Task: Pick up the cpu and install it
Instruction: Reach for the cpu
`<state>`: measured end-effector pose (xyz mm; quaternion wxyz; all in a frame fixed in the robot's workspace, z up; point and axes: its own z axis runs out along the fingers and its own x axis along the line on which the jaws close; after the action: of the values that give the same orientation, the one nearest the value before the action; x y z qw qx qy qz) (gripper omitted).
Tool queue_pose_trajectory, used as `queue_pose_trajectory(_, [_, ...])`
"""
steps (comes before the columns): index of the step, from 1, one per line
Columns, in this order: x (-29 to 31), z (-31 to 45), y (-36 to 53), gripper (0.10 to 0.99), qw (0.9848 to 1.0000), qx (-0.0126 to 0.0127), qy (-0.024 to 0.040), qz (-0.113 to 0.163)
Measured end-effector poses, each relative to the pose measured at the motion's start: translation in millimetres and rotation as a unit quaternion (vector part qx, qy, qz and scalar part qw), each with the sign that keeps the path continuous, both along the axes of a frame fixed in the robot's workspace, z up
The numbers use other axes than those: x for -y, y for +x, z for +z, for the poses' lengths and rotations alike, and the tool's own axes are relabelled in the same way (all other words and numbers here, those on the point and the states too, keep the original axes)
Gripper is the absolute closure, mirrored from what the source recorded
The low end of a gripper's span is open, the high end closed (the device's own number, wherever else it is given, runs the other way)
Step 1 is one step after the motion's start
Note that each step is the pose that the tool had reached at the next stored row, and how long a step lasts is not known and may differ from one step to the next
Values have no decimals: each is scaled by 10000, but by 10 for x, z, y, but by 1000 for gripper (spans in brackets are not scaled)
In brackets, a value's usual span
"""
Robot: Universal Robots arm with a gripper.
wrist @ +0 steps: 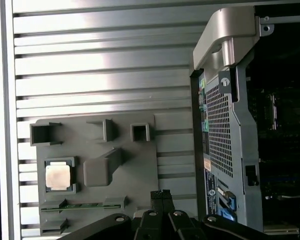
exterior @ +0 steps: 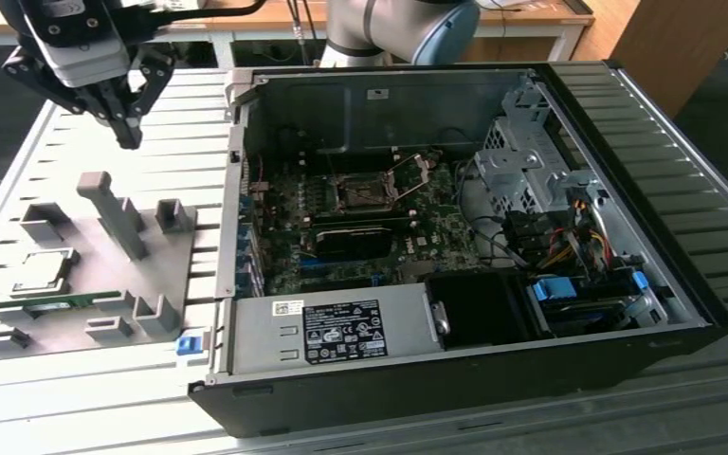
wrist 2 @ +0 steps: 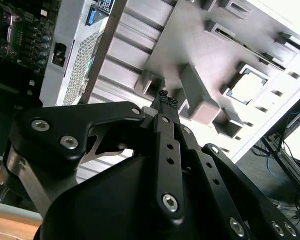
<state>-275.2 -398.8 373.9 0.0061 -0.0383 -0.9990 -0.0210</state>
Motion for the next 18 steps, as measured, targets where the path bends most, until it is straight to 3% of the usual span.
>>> queue_pose_trajectory(18, [0, -21, -124, 980, 10000, -14, 0, 0])
